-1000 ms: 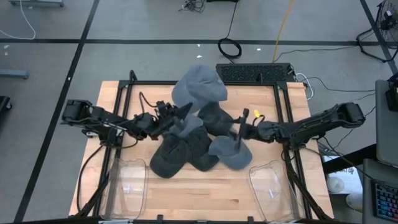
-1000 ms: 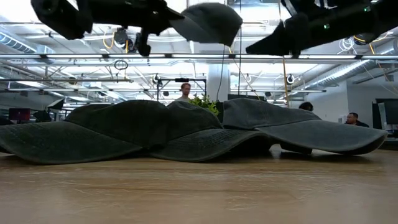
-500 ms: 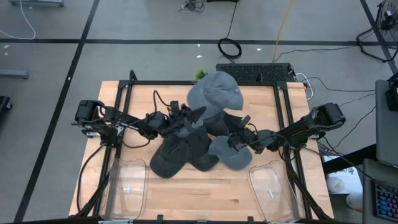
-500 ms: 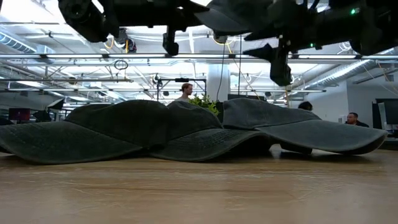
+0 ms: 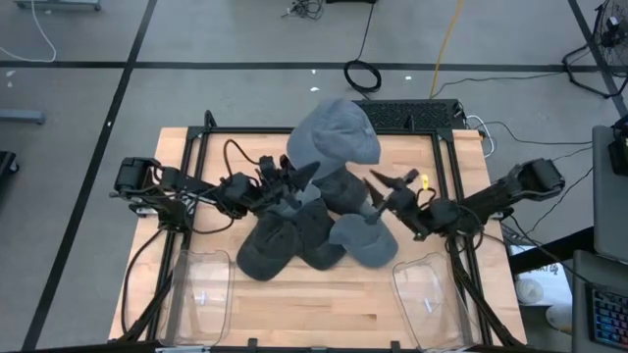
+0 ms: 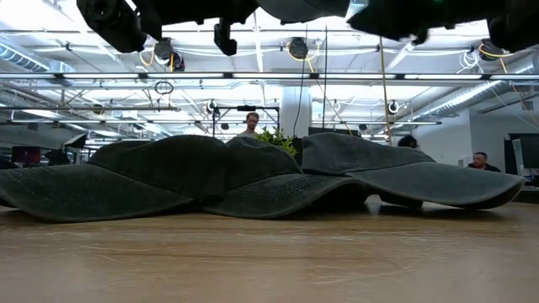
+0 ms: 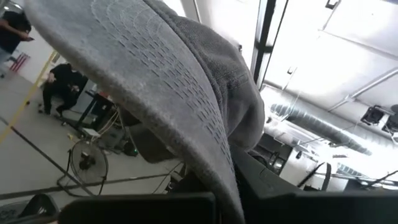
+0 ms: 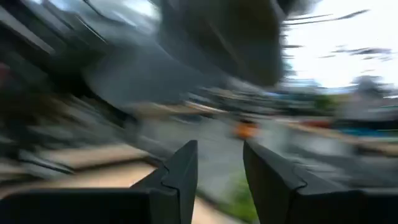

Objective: Pick & Place hat
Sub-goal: Put the top gray cap into the right transparent bin

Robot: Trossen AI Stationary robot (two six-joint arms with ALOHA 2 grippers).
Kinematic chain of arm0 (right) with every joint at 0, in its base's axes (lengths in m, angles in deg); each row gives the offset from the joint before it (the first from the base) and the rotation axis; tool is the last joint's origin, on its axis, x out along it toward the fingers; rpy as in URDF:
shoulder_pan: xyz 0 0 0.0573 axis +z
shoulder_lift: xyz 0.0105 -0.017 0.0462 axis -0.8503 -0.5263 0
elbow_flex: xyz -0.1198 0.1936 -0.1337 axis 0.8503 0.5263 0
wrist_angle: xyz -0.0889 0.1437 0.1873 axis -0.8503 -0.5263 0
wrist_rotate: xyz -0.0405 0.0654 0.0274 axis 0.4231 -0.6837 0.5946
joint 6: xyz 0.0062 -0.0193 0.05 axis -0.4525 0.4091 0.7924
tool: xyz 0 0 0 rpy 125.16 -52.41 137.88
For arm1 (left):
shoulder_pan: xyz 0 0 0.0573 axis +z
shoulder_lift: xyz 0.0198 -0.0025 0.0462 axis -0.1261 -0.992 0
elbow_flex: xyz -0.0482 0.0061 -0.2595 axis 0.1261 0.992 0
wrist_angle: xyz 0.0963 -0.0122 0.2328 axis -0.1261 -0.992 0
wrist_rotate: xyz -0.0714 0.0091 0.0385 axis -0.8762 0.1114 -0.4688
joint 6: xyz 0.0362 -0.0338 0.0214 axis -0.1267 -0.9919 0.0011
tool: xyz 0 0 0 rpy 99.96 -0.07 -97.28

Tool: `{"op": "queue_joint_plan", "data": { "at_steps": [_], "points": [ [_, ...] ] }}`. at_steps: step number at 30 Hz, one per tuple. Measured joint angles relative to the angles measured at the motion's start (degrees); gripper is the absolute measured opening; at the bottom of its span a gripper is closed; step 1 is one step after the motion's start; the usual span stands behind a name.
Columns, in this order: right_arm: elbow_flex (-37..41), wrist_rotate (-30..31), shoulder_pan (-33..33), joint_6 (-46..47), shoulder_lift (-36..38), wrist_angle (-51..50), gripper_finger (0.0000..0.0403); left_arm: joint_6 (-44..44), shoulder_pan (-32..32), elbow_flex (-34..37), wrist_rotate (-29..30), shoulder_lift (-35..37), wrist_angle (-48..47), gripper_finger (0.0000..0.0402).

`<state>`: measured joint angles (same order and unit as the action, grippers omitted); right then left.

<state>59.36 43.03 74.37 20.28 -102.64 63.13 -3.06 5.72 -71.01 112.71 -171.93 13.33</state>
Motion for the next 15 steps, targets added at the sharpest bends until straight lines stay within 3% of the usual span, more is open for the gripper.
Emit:
{"op": "queue_joint_plan", "data": {
  "at_steps": [3,8,15],
  "points": [
    [0.0,-18.7,-5.3,19.7,3.7,-7.5,0.0115,-0.2,0.3,0.0,0.2,0.0,0.0,0.0009],
    [0.0,-40.2,-16.8,40.6,3.7,-7.5,0.0116,0.1,0.3,0.0,-0.1,0.0,0.5,0.0009],
    [0.0,-49.9,-24.2,51.6,-3.2,3.3,0.0116,0.5,0.3,0.0,-1.2,0.0,0.4,0.0009]
  ]
}}
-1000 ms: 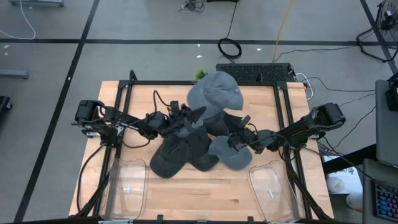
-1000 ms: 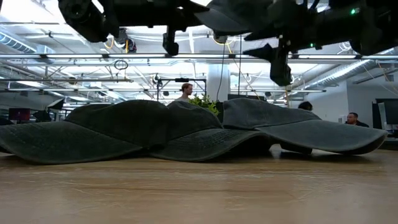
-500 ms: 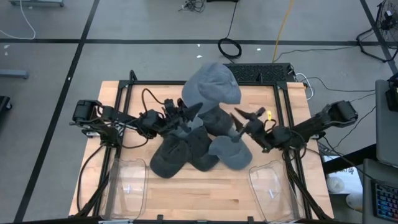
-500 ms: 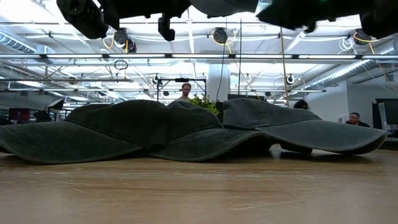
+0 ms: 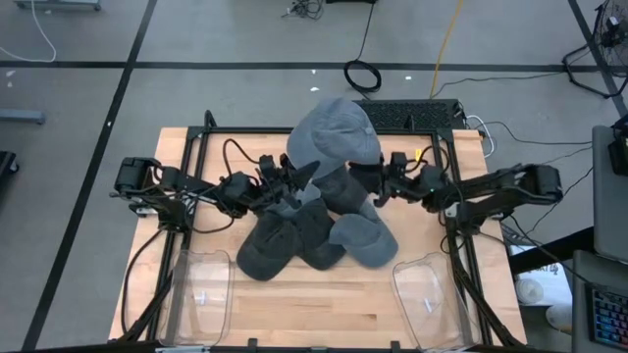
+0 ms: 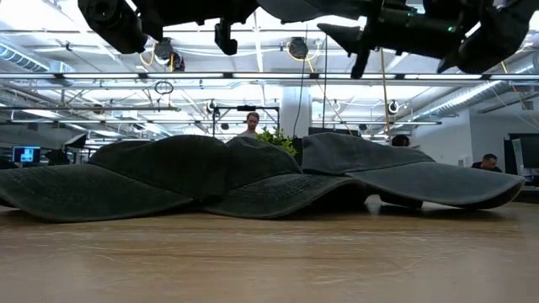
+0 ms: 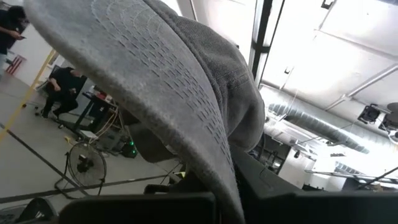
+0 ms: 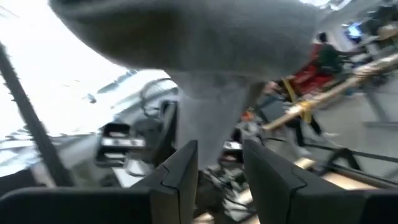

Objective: Pick & Place hat
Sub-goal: Put the top gray cap into the right transparent bin

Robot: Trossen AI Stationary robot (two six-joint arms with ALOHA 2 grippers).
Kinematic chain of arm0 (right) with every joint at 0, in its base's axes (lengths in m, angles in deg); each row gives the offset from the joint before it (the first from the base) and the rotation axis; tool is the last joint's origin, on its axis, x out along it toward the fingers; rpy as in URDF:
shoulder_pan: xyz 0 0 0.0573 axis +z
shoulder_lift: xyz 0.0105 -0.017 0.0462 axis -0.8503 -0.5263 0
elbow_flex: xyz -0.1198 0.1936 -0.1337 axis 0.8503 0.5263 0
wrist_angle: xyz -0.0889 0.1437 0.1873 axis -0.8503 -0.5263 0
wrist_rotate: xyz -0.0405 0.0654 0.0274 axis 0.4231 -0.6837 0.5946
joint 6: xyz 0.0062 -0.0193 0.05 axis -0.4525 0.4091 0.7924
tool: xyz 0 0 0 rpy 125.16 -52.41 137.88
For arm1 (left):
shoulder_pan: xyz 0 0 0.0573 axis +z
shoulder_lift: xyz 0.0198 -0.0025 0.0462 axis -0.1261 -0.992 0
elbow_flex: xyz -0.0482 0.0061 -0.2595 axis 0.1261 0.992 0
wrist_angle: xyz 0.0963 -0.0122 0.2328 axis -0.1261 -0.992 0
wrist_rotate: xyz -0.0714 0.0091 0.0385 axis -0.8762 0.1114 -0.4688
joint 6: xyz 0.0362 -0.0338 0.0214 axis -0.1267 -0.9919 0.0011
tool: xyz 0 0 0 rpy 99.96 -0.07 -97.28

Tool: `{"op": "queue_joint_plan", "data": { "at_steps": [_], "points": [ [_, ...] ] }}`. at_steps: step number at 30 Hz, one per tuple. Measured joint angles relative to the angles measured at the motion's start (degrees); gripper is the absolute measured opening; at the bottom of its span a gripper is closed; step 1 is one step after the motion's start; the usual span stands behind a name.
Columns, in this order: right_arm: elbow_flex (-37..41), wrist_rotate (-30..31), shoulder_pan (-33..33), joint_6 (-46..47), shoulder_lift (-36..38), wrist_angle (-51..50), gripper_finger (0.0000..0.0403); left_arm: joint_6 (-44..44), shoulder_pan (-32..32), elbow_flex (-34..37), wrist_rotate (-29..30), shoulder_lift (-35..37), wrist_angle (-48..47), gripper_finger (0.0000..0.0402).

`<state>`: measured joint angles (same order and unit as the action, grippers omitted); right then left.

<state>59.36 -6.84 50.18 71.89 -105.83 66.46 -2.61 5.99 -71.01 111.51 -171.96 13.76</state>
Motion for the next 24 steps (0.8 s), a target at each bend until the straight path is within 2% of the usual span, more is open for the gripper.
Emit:
{"op": "queue_joint_plan", "data": {
  "at_steps": [5,10,14,17,21,24],
  "points": [
    [-1.1,-2.0,0.4,0.8,-5.2,10.0,0.0116,-0.4,0.0,0.0,-0.1,0.0,-0.3,0.0009],
    [-5.7,-1.7,0.3,1.0,-9.7,9.6,0.0116,-0.5,0.1,0.0,-0.2,0.0,-0.3,0.001],
    [-10.0,-4.4,0.7,0.8,-12.6,9.5,0.0113,-0.1,0.0,0.0,-0.5,0.0,-1.1,0.0009],
    [-11.9,-6.1,0.7,-0.3,-13.5,9.5,0.009,0.0,-0.1,0.0,-1.2,-0.1,-1.7,0.0009],
    [-12.2,-5.7,0.7,-3.5,-13.6,9.9,0.0017,-0.3,-0.1,0.0,-2.0,0.0,-1.8,0.0012],
    [-12.2,-6.6,0.7,-3.7,-13.6,9.5,0.0012,0.1,-0.4,0.0,-2.0,0.0,-1.8,0.0009]
  ]
}}
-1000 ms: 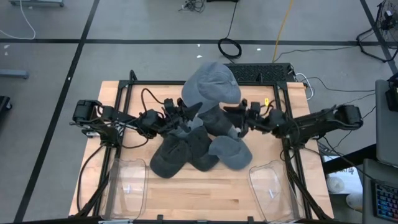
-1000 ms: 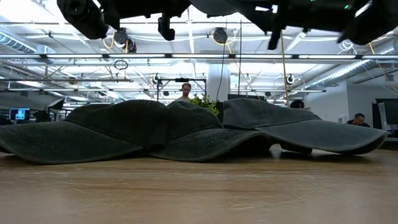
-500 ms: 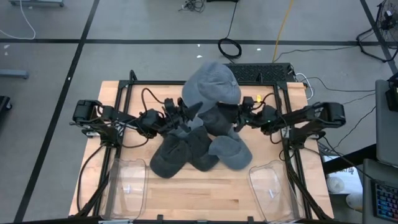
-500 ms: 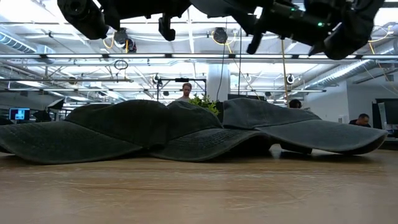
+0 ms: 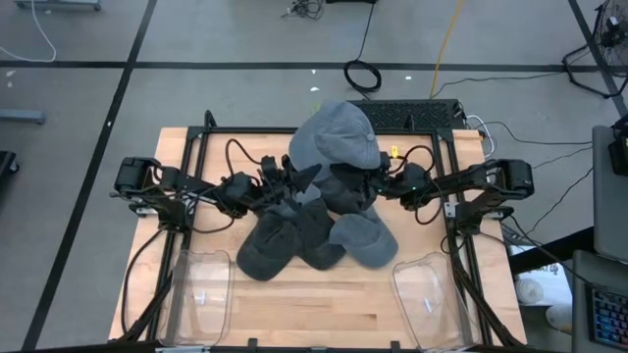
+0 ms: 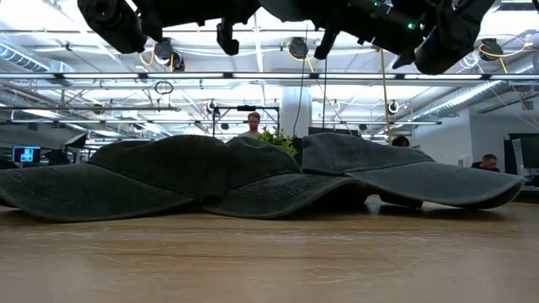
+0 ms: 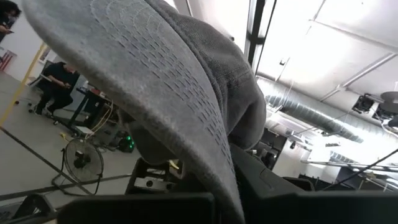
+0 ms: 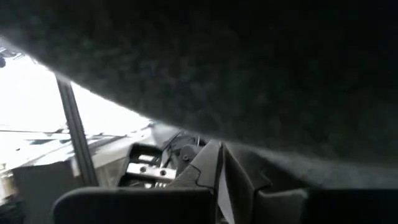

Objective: Pick & Place hat
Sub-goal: Put the top gray cap into the right transparent bin

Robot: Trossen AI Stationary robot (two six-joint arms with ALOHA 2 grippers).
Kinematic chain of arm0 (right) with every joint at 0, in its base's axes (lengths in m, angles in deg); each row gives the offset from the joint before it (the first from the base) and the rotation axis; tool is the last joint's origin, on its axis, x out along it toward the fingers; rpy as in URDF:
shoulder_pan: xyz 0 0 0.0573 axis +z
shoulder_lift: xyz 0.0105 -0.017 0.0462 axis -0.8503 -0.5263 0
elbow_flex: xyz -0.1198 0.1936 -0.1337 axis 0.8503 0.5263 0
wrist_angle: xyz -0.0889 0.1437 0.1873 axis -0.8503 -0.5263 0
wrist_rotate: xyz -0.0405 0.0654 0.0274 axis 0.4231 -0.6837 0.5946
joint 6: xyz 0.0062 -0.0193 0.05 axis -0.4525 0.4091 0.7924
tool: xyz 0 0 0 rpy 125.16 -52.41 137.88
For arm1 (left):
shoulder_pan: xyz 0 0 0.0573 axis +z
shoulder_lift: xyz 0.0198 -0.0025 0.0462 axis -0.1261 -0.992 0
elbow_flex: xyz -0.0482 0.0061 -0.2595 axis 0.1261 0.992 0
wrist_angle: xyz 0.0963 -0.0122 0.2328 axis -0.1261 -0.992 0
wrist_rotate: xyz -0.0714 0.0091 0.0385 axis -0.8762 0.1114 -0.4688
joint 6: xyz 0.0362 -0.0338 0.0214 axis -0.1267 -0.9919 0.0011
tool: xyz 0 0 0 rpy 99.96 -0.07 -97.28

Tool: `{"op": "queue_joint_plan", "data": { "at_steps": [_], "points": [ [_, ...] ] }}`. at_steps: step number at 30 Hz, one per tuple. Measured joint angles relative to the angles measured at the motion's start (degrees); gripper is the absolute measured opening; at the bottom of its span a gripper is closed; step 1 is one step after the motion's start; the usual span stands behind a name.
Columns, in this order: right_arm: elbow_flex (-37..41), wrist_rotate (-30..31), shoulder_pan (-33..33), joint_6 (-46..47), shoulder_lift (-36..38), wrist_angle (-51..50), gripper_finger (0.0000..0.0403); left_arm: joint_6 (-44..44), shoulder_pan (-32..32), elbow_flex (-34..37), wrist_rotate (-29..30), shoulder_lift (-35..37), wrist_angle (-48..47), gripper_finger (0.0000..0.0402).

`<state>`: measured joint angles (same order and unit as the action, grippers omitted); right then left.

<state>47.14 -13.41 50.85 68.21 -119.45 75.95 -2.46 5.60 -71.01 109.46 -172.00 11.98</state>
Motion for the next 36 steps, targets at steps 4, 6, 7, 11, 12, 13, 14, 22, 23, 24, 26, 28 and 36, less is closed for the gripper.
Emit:
{"op": "queue_joint_plan", "data": {
  "at_steps": [4,6,7,11,12,13,14,22,23,24,26,28,36],
  "points": [
    [0.1,-7.9,0.3,3.0,0.0,-1.2,0.0014,1.1,0.0,0.0,-0.3,0.0,0.9,0.0009],
    [0.9,-11.7,0.7,1.7,0.0,-2.0,0.002,1.1,0.0,0.0,-0.4,0.0,2.1,0.001],
    [1.4,-12.8,0.8,0.2,0.0,-2.4,0.0026,1.1,0.0,0.0,-0.4,0.0,2.6,0.001],
    [3.9,-14.3,1.1,-3.7,0.0,-3.2,0.0075,1.1,0.0,0.0,-0.9,0.0,4.2,0.0009],
    [4.4,-14.3,1.1,-4.0,0.0,-3.1,0.0093,1.1,0.0,0.0,-1.5,0.0,4.4,0.0009],
    [4.8,-14.1,1.1,-4.6,0.0,-3.0,0.0111,1.0,0.0,0.0,-1.9,0.0,4.6,0.0009],
    [5.1,-13.2,1.0,-5.1,0.0,-3.0,0.013,0.9,0.0,0.0,-2.1,0.0,4.8,0.0009],
    [5.6,-0.8,0.1,-4.3,0.0,3.8,0.0244,0.4,0.0,0.0,-2.4,0.0,4.6,0.0009],
    [5.6,-0.6,-0.3,-3.5,0.0,4.2,0.0249,0.4,0.0,0.0,-3.1,0.0,4.5,0.0009],
    [5.6,-0.6,-0.7,-2.7,0.0,4.6,0.0252,0.3,0.0,0.0,-3.8,0.0,4.6,0.0009],
    [5.6,-0.6,-1.4,-1.5,0.0,5.1,0.0253,-0.4,0.0,0.0,-4.6,0.0,4.9,0.0009],
    [5.6,-0.7,-1.8,-1.3,0.0,5.5,0.0251,-0.7,0.0,0.0,-4.7,0.1,4.7,0.0009],
    [3.8,-1.0,-1.9,-1.4,0.0,5.6,0.0224,-0.4,-0.4,0.0,-4.5,0.1,2.6,0.0009]
  ]
}}
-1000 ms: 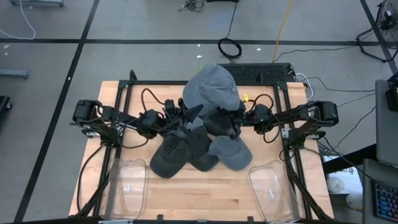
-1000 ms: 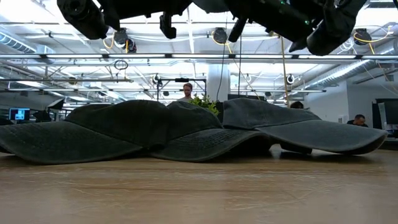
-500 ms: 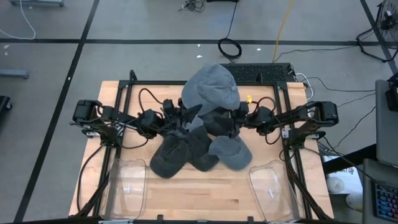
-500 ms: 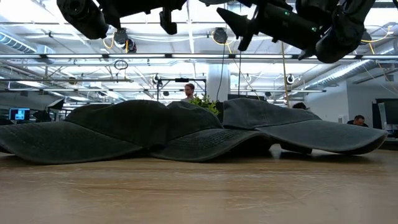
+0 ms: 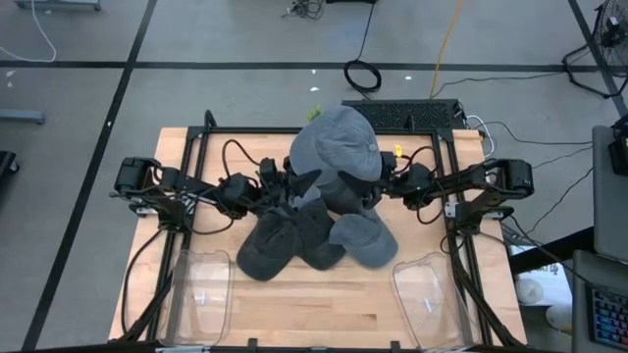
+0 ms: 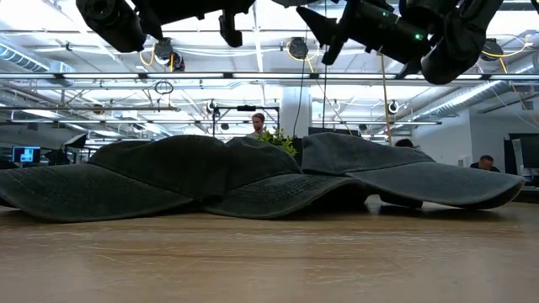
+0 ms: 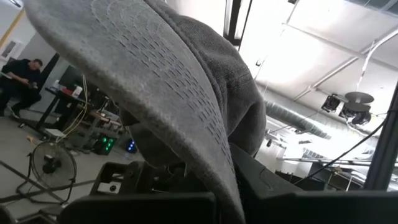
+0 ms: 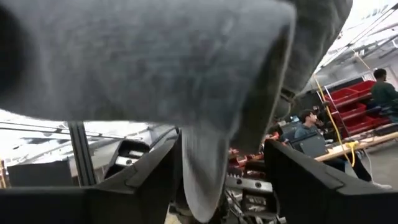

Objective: Pick & Place hat
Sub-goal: Put the top gray cap into the right transparent bin

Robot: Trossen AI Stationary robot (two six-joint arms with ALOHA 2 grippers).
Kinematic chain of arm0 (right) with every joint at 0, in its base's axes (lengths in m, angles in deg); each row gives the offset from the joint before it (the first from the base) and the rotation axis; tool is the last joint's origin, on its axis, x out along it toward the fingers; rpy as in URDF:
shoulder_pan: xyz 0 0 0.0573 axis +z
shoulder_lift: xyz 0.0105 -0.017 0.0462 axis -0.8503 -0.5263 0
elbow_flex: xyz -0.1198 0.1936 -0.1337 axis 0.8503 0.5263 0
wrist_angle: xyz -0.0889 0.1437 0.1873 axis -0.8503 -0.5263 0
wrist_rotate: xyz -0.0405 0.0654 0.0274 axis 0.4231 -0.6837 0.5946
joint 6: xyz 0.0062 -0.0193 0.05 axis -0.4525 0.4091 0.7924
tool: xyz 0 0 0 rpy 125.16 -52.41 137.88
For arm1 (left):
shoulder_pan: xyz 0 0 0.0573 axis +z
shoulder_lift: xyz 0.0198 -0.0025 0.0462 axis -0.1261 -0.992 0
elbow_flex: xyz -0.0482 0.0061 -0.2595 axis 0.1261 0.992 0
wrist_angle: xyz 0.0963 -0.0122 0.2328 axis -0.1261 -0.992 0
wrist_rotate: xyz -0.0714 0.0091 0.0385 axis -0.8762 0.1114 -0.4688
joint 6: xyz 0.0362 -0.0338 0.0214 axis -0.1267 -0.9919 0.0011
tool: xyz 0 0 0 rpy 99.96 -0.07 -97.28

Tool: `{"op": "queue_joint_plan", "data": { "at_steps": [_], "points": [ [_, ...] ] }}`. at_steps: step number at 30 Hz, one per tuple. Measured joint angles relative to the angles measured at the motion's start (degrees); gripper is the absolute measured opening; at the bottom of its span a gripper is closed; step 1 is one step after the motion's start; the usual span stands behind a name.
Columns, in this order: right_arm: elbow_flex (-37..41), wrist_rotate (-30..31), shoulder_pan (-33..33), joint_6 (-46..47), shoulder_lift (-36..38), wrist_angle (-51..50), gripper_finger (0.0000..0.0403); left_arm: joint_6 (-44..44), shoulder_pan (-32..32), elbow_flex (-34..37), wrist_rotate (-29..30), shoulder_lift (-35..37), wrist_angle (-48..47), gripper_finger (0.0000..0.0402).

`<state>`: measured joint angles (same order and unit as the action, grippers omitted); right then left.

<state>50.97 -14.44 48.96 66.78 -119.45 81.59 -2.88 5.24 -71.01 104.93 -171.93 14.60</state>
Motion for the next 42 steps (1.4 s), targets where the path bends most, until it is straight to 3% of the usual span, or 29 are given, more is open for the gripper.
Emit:
{"op": "queue_joint_plan", "data": {
  "at_steps": [4,9,13,19,23,29,34,42],
  "points": [
    [-0.5,0.1,0.7,0.0,0.0,0.0,0.0166,0.0,0.0,0.0,0.0,0.0,-1.1,0.001],
    [-1.0,-4.5,0.7,-1.8,0.0,0.0,0.0023,0.7,0.0,0.0,-0.1,0.0,-2.2,0.0009],
    [-1.0,-8.6,0.7,0.1,0.1,0.0,0.001,2.8,-0.1,0.0,-3.0,0.2,-3.3,0.0028],
    [-1.0,-13.4,0.7,5.3,2.4,-5.0,0.001,4.3,0.0,0.0,-4.9,1.3,-11.3,0.0145],
    [-1.0,-14.9,0.3,5.9,7.2,-17.8,0.001,3.8,-0.1,-0.1,-5.0,4.3,-24.0,0.0231],
    [-1.1,-22.6,-0.1,6.4,15.3,-37.8,0.001,-1.8,-1.5,0.0,-11.6,10.1,-42.2,0.0321],
    [-1.1,-34.5,0.5,8.2,20.8,-50.3,0.0009,-4.6,-2.7,0.0,-13.7,12.4,-46.7,0.0351],
    [-1.0,-33.7,4.4,5.5,22.9,-53.4,0.0009,-16.3,-3.1,0.0,-16.8,12.1,-47.6,0.0338]
  ]
}}
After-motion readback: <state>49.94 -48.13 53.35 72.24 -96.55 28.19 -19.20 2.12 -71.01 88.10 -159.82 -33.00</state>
